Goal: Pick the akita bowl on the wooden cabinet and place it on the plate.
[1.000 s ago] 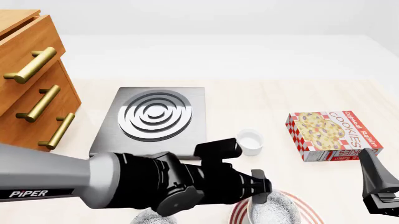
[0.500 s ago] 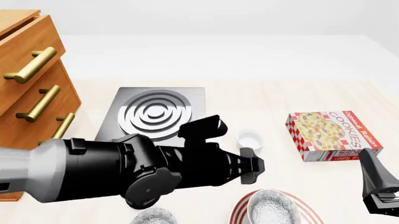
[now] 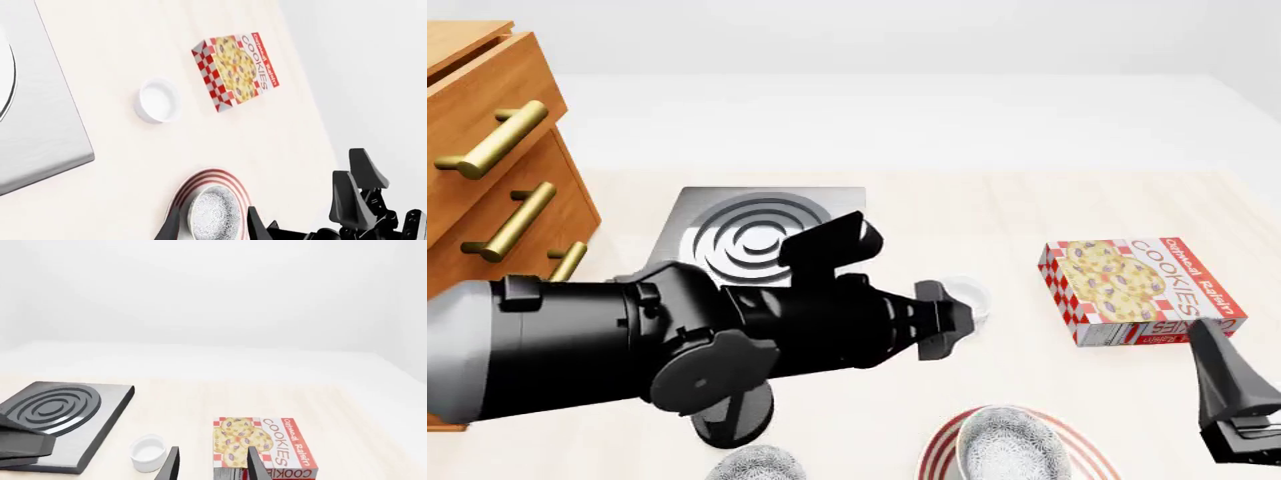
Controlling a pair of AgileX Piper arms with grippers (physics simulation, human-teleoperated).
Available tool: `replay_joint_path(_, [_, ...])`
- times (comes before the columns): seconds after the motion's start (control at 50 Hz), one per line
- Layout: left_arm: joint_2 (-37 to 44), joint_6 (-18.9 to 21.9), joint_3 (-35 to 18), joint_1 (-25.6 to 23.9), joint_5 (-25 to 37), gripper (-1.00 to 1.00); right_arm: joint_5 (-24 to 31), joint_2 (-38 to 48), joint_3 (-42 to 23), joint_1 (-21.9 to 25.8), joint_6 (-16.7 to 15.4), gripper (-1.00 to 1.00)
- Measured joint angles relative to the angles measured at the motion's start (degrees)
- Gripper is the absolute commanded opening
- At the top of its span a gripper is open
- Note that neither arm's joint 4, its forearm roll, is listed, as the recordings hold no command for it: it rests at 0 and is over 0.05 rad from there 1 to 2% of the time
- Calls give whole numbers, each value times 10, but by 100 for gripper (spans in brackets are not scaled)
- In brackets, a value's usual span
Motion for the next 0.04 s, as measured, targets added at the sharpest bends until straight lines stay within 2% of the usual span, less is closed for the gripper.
replay_joint_path(0.04, [-2, 0, 2, 1, -1, 100, -4, 0, -2, 7, -5, 100])
